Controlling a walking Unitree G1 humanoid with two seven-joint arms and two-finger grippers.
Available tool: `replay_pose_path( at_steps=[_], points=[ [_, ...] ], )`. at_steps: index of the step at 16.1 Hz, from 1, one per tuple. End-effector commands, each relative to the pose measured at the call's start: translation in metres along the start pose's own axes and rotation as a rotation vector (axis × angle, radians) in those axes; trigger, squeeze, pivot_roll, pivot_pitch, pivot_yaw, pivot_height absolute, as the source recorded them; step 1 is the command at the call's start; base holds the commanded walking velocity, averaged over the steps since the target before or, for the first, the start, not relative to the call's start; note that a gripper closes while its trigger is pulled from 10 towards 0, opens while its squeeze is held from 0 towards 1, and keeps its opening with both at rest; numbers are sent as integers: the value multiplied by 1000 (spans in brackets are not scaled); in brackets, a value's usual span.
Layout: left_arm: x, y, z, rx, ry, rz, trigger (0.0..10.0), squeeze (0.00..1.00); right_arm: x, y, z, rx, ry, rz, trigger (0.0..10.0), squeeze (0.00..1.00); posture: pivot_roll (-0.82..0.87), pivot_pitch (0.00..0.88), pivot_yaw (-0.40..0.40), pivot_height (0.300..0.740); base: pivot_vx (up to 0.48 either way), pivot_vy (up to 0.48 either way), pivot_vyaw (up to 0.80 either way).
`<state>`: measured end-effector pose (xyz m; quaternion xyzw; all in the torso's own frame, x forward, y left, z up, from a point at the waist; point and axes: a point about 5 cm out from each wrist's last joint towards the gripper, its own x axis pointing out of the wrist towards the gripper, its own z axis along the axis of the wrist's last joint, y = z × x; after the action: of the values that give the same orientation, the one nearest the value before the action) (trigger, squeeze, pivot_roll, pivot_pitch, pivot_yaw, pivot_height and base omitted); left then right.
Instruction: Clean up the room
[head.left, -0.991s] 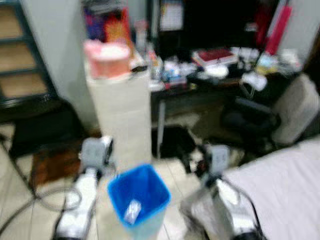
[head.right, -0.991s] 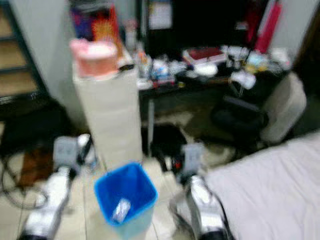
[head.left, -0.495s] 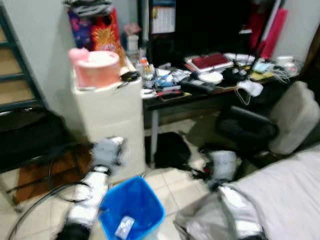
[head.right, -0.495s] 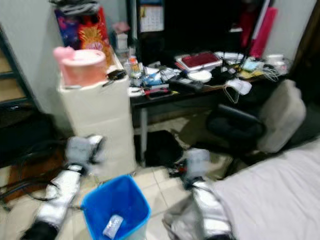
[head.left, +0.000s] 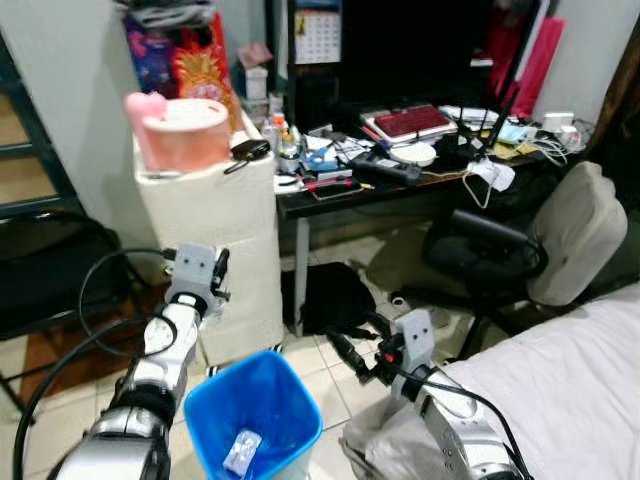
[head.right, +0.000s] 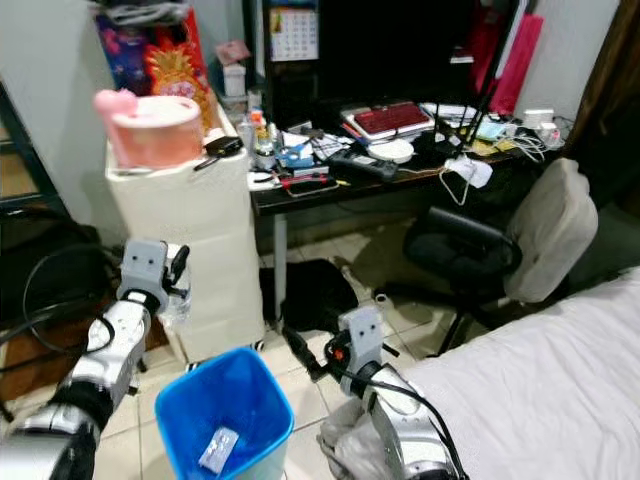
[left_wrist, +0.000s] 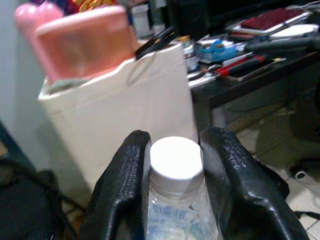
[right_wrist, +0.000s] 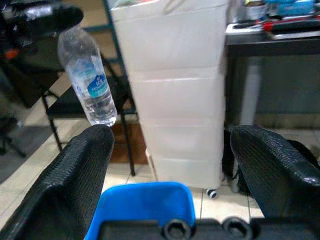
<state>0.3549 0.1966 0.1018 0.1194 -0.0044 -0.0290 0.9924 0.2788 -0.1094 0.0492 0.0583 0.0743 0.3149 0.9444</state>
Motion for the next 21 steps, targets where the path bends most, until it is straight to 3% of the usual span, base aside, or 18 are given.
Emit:
replay_pose_path(
  at_steps=[1, 6, 7, 8, 9, 14, 18, 19, 20, 21],
  points=[
    [12, -1, 23, -24, -87, -2, 10000, 0, -6, -2, -6, -8, 29, -8, 10000, 0, -39, 0, -27, 740, 0, 0, 0],
    [19, -12, 28, -156, -87, 3, 10000, 0, -17, 3, -19, -43, 93, 51, 10000, 0, -74, 0, -23, 740, 0, 0, 0],
    [22, -10, 33, -192, -96, 21, 10000, 310, -20, 3, -21, -51, 109, 64, 10000, 0, -80, 0, -23, 740, 0, 0, 0],
    [22, -9, 34, -205, -98, 27, 10000, 310, -21, 3, -22, -52, 112, 66, 10000, 0, -79, 0, -23, 740, 0, 0, 0],
    [23, -9, 36, -229, -100, 32, 10000, 1000, -21, 3, -22, -53, 113, 66, 10000, 0, -79, 0, -23, 740, 0, 0, 0],
    [25, -10, 36, -323, -94, 45, 10000, 1000, -21, 4, -23, -55, 121, 75, 10000, 0, -75, 0, -22, 740, 0, 0, 0],
    [22, -17, 34, -316, -125, 1, 10000, 1000, -17, 3, -21, -56, 120, 78, 10000, 0, -58, 0, -14, 740, 0, 0, 0],
    [16, -20, 30, -287, -148, -21, 10000, 482, -15, 3, -21, -55, 117, 77, 10000, 0, -50, 0, -11, 740, 0, 0, 0],
    [14, -20, 28, -280, -155, -25, 10000, 482, -15, 3, -21, -55, 116, 76, 10000, 0, -50, 0, -11, 740, 0, 0, 0],
    [11, -20, 26, -258, -161, -31, 10000, 0, -14, 2, -21, -54, 115, 73, 10000, 0, -39, 0, -7, 740, 0, 0, 0]
  ],
)
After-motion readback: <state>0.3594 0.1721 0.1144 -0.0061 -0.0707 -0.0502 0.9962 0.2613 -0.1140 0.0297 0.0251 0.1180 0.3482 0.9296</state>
